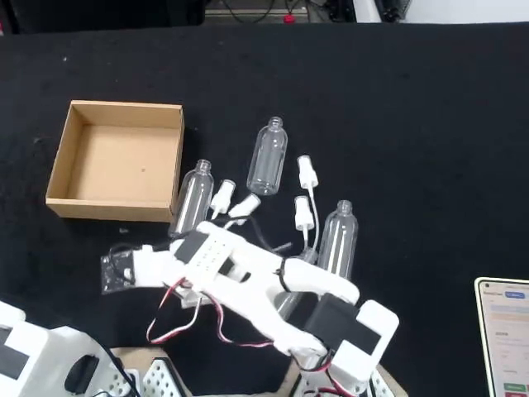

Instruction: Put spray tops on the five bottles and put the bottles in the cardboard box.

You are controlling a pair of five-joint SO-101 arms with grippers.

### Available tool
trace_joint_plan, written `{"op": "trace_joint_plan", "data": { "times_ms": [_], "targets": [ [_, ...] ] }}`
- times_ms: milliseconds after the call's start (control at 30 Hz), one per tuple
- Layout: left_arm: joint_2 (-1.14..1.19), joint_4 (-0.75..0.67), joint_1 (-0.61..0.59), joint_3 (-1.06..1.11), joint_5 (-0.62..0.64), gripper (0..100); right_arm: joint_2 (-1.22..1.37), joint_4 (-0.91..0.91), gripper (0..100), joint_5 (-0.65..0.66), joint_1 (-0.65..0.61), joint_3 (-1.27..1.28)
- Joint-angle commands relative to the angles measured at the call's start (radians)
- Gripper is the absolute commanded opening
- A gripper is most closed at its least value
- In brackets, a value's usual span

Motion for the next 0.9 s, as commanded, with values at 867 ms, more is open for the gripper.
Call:
{"op": "trace_joint_plan", "data": {
  "times_ms": [867],
  "targets": [
    [-0.749,0.003,0.628,0.231,0.35,16,-0.621,0.129,1.1,-0.689,0.546,-0.693]
  ]
}}
